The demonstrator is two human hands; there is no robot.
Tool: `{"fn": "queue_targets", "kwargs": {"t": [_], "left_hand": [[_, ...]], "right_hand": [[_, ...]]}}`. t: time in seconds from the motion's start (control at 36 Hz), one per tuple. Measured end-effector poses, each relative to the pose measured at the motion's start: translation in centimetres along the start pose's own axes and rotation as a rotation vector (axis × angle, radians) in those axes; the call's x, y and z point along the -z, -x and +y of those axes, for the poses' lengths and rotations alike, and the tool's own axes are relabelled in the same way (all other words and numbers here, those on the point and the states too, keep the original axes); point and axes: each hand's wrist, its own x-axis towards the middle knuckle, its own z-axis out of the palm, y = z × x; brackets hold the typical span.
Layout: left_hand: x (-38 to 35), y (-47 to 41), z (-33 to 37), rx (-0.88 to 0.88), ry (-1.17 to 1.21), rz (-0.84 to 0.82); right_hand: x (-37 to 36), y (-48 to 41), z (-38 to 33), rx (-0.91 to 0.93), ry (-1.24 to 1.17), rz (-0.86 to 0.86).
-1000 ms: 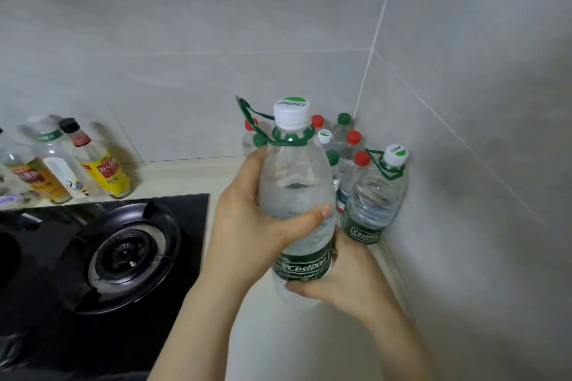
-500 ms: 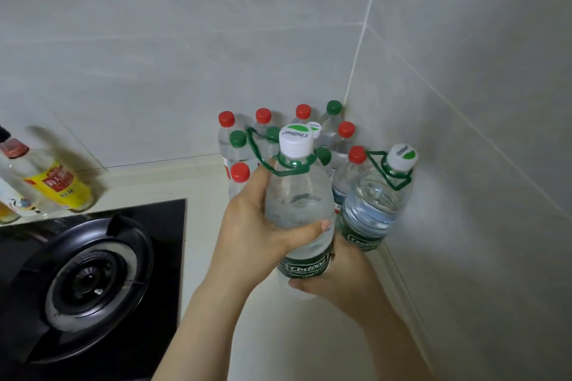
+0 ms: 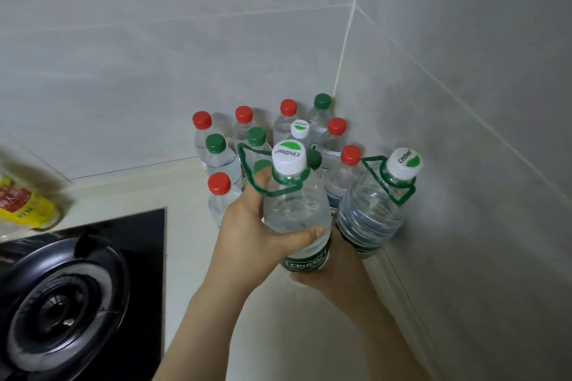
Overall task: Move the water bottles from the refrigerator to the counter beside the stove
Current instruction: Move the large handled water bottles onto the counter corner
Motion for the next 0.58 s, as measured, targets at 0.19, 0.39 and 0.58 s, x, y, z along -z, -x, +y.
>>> {"fn": "queue_targets", "kwargs": {"t": [0.19,0.39,0.58], "left_hand": [[-0.1,-0.7,-0.9,0.008,-0.008,-0.006],[-0.4,-1.2,-1.6,0.021,-0.003,-0.020],[-0.4,-1.4,-1.8,0.009,-0.044,-0.022]], "right_hand": [[-0.9,-0.9,0.8,-0.009,-0.008,0.013],[-1.4,-1.4,1.2,0.005,-0.020,0.020],[-1.6,-1.5,1.2,0.018,-0.037,0.028]]}}
